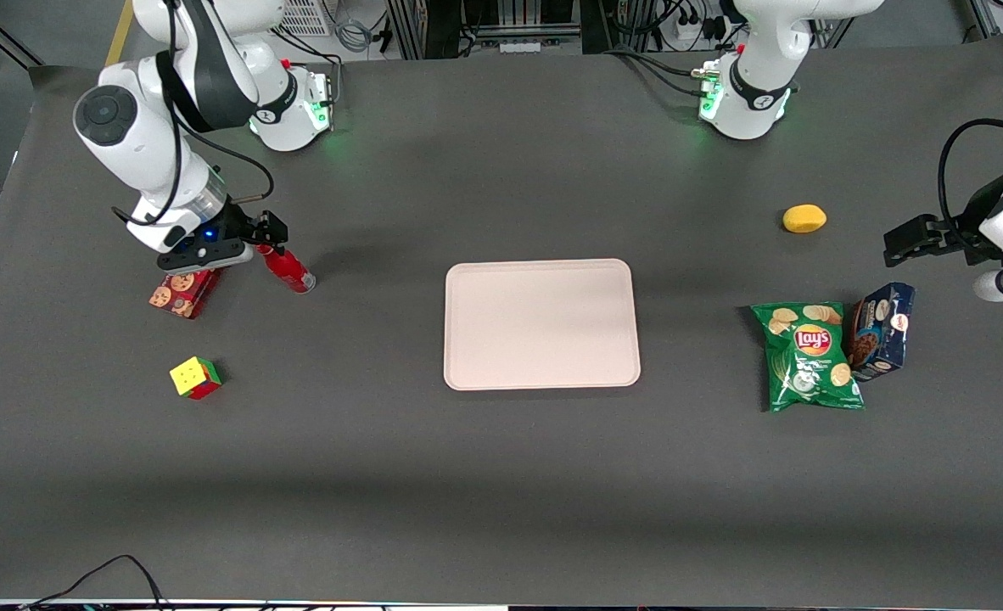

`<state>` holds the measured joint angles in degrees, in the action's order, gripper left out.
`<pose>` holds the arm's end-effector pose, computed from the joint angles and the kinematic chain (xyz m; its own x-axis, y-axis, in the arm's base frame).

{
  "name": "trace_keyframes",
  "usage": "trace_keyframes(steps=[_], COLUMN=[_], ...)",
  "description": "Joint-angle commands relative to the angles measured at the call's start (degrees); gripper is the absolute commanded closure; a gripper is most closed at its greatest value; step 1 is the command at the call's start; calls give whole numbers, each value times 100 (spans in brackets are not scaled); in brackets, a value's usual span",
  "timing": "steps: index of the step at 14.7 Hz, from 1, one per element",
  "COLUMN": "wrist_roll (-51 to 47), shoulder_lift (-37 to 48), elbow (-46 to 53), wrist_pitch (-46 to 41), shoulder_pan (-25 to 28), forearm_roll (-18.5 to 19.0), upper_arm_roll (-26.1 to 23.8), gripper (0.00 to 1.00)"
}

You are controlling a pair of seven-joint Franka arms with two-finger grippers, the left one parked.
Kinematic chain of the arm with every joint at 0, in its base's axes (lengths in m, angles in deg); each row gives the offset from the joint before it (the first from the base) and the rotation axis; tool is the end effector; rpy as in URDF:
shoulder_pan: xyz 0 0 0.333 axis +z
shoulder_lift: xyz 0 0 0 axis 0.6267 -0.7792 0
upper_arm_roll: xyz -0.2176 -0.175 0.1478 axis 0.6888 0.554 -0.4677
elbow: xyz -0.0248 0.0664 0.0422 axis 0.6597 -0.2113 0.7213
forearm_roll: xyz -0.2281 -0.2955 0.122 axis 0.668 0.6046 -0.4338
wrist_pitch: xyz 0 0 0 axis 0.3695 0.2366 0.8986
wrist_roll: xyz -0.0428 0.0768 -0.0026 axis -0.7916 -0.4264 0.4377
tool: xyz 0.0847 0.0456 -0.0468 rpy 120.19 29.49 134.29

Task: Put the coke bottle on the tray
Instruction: 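Move the open right gripper down over the red Coca-Cola bottle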

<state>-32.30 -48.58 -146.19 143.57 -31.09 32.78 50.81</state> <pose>0.4395 0.0900 0.3784 0.9823 0.1838 0.0373 0.1833 -0.9829 0.0168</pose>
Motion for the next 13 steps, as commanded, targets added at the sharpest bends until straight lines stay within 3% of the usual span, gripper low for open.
trace_keyframes(steps=[1, 13], wrist_roll=[249, 618], shoulder_lift=[132, -325], elbow=[-612, -850], wrist_pitch=[642, 1004], shoulder_pan=[-42, -174], forearm_roll=[-38, -38], upper_arm_roll=[27, 36], gripper=[0, 0])
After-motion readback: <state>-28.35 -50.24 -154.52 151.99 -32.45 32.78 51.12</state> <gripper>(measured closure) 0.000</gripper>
